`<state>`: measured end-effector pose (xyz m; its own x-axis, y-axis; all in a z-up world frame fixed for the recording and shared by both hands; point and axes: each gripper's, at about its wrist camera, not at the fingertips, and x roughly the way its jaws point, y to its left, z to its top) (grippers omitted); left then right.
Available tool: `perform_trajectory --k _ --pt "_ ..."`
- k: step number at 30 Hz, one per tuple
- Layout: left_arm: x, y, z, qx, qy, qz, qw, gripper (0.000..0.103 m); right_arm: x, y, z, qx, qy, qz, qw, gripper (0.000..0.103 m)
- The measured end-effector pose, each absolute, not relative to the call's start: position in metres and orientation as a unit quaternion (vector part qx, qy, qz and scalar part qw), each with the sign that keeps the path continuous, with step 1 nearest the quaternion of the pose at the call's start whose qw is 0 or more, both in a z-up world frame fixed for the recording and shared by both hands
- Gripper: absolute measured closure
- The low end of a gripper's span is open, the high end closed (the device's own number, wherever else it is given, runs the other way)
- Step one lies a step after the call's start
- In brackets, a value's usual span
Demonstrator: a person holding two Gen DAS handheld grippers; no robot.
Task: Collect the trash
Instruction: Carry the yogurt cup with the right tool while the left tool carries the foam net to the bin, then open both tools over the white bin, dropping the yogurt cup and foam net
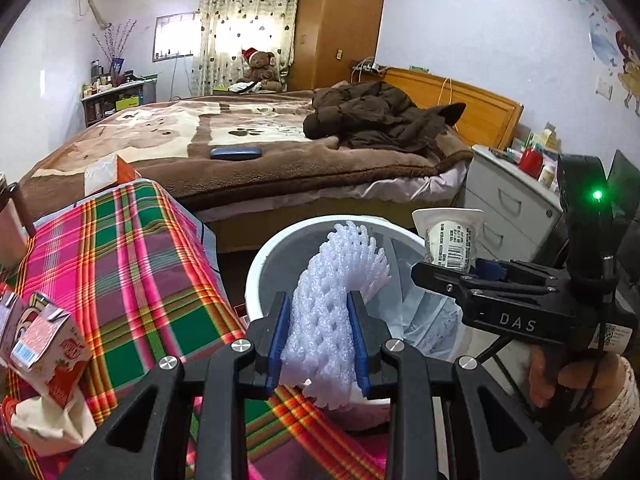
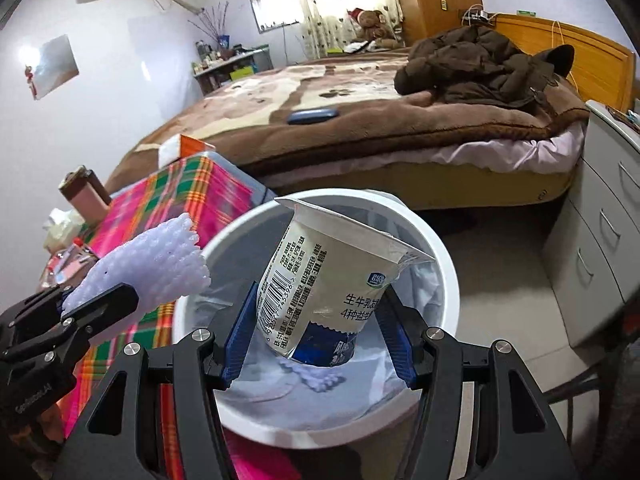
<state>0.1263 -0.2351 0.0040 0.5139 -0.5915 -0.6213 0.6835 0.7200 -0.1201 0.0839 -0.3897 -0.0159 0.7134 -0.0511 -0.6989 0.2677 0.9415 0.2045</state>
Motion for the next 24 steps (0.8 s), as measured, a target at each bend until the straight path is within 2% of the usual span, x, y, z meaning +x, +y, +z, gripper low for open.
perform_trajectory --k 6,7,8,9,10,11,24 --pt "0.134 -0.243 -0.003 0.057 0.349 -0.377 0.856 0.069 0.090 -0.395 -0.024 0.132 0.388 -0.101 0.906 0.043" --pt "0.135 -0.244 -0.004 0.058 0.348 -0.373 0.858 0.064 0.091 -0.396 -0.025 0.131 0.390 -0.106 0.905 0.042" --pt "0.135 -0.243 -0.004 0.059 0.347 -0.370 0.860 0.053 0.090 -0.398 -0.026 0.131 0.391 -0.108 0.905 0.042" --pt "0.136 -0.243 -0.004 0.056 0.349 -0.371 0.859 0.047 0.090 -0.400 -0.027 0.132 0.394 -0.109 0.903 0.039" --pt "0.137 -0.243 -0.005 0.052 0.351 -0.373 0.857 0.037 0.090 -0.401 -0.028 0.135 0.396 -0.110 0.902 0.033" --pt "0.138 -0.242 -0.005 0.047 0.352 -0.374 0.857 0.034 0.090 -0.401 -0.028 0.136 0.397 -0.109 0.901 0.032" --pt "0.129 -0.222 0.003 0.053 0.339 -0.353 0.870 0.031 0.080 -0.389 -0.018 0.141 0.373 -0.105 0.911 0.031"
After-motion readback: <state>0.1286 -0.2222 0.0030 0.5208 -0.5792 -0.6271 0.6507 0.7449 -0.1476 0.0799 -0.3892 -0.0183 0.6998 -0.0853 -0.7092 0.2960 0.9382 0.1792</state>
